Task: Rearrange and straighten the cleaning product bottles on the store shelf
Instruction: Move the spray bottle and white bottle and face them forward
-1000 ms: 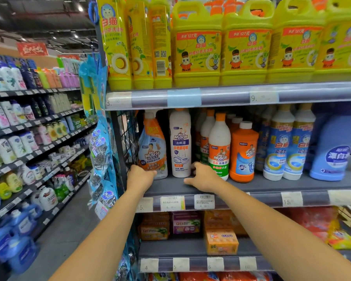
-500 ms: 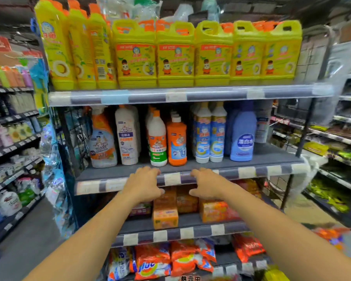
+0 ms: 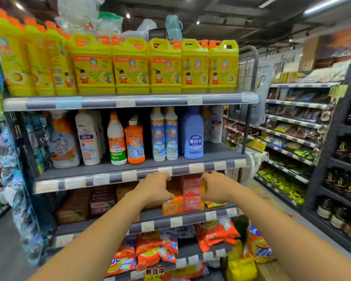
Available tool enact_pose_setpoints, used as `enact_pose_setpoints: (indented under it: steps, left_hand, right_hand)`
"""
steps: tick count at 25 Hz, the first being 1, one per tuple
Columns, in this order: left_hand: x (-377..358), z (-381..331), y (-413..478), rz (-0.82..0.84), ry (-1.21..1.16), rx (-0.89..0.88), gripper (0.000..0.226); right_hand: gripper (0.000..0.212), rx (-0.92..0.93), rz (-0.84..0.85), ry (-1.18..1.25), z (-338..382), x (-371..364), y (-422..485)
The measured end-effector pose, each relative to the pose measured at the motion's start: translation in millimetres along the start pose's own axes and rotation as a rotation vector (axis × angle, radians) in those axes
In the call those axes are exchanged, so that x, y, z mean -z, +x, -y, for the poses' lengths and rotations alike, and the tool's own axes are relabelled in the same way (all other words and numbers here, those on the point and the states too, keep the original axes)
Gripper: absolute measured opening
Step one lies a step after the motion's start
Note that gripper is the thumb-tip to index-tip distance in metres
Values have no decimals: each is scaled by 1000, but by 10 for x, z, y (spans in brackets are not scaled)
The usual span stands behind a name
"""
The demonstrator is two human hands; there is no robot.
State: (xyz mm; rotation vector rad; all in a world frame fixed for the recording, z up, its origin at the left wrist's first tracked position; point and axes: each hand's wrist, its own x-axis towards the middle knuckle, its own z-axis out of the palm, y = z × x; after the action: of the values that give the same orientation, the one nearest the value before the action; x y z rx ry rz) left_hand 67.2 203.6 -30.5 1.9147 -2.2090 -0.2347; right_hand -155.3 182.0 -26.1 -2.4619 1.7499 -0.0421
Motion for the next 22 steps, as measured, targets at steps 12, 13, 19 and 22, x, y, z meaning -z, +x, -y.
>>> enact_pose_setpoints:
  steps: [12, 13, 19, 22]
  left_hand:
    - [-38, -731, 737, 146, 108, -102, 61]
    - [-44, -779, 860, 153, 113, -105, 62]
    - [-95, -1066, 1572, 138, 91, -140, 61]
    - [-156, -1264, 1856, 121, 103, -160, 57]
  right_hand:
    - [63, -73, 34, -29, -875, 366, 192]
    - [62, -76, 40, -44, -963, 384, 282]
    - [55, -45, 18, -146, -1437, 594, 847]
    - [59, -56, -19, -101, -1700, 577, 1044]
